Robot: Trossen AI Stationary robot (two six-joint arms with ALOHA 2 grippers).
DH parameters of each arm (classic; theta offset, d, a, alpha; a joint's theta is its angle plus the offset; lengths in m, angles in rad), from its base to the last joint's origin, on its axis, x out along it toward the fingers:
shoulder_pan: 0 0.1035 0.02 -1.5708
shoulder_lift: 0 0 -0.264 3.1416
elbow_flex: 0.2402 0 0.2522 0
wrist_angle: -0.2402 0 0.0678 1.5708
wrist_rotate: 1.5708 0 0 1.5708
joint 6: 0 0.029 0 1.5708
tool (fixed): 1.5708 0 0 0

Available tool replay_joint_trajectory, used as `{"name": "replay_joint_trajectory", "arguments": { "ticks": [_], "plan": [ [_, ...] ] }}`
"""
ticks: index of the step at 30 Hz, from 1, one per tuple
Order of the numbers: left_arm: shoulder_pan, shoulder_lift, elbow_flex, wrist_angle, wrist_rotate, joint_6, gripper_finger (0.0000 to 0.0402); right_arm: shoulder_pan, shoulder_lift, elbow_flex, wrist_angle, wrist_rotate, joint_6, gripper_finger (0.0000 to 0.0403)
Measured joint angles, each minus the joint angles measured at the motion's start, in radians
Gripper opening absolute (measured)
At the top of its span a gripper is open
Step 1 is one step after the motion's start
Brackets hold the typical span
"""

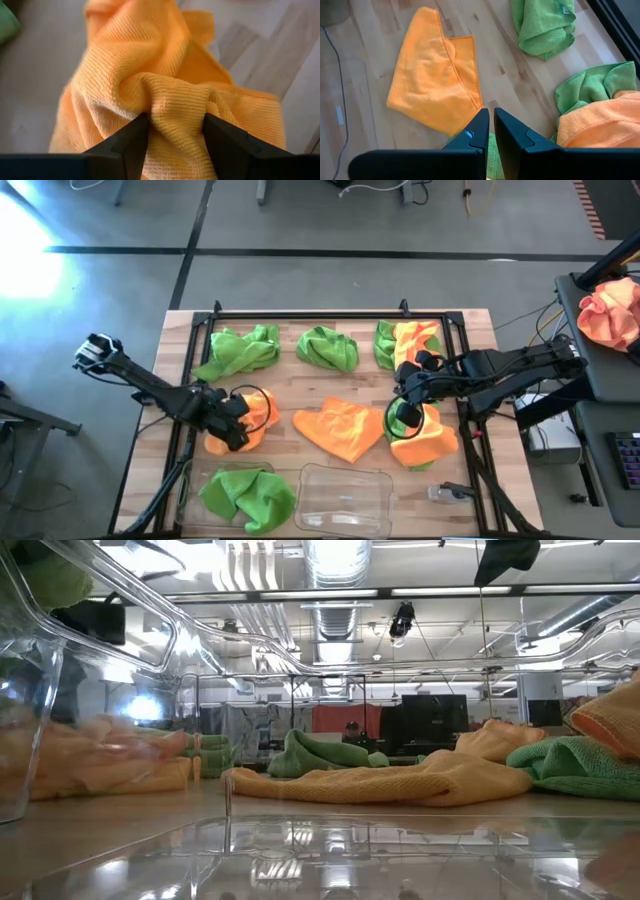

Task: Sort microfiber towel by color & place in baskets
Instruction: Put the orange towel into the right transparent bin

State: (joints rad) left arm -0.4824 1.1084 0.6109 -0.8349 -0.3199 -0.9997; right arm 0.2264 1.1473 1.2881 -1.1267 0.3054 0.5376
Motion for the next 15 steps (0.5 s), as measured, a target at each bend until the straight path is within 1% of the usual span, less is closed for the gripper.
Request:
{"name": "replay_joint_trajectory", "arguments": {
  "ticks": [3,7,15],
  "plan": [
    [0.000,0.026,0.001,0.006,0.031,-0.009,0.0148,0.000,0.000,0.000,0.000,0.000,-0.016,0.0022],
    [0.000,0.054,0.038,0.005,0.041,-0.002,0.0113,0.000,0.000,0.000,-0.001,0.000,-0.025,0.0022],
    [0.000,0.085,0.152,-0.003,0.039,0.047,0.0021,0.000,0.000,0.000,-0.002,0.000,-0.038,0.0022]
  ]
}}
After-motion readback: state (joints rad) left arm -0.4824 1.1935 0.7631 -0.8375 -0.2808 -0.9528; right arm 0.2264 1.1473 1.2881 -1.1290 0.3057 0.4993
